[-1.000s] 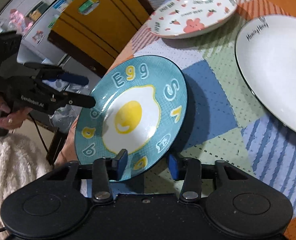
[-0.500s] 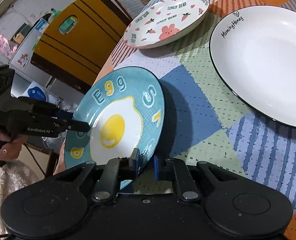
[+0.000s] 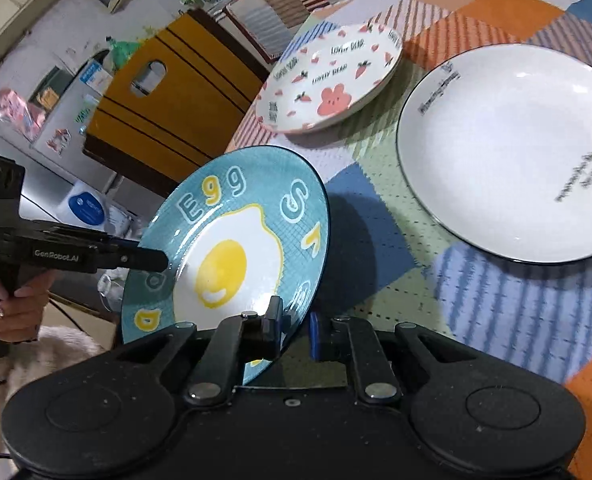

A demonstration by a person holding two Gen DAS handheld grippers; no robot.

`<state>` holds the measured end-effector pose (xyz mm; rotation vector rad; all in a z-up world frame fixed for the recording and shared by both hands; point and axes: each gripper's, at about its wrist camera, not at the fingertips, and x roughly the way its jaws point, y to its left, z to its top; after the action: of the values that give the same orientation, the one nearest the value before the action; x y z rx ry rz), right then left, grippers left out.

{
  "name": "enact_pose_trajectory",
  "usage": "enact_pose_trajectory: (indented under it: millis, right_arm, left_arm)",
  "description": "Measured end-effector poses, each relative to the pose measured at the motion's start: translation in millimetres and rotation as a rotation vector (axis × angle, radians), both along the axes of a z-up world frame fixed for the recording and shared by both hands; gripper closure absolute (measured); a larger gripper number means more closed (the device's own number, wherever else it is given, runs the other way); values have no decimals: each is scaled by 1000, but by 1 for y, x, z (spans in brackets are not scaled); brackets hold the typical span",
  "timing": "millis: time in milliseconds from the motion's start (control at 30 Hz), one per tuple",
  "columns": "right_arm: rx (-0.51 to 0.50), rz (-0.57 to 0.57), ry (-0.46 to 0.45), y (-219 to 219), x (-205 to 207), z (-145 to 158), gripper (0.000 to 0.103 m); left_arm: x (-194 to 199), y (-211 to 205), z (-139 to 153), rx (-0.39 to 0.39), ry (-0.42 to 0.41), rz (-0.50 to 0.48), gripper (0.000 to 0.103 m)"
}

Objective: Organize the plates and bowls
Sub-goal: 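Lift the blue Egg plate with both tools and carry it over the white plate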

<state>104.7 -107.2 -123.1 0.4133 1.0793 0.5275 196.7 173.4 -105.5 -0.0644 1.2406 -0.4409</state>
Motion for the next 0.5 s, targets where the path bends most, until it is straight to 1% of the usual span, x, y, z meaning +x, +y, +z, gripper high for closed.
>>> enact_pose_trajectory:
  millis: [67,167,267,333,433,500]
  right_arm:
    - [-18,-11,-26,-7,-5,12,86]
    - [-39,-45,-69,-22,-10,29,86]
    - [-35,-91,-69,-43,-7,41,86]
    - [-40,-123,-79,-59,-4,50,86]
    - [-77,-157,-107,-78,-1,59,86]
    - [-88,-178,-105,-89,4,61,86]
  left_arm:
    - [1,-12,8,-9,-25,-21,72]
    - [7,-32,20,-27,-63,-78,72]
    - [22,-49,26,-73,-57,-104,72]
    - [30,-64,28,-91,-59,-127,72]
    - [40,-89,28,-84,-69,-158,72]
    - [48,-103,24,-79,-62,-167,72]
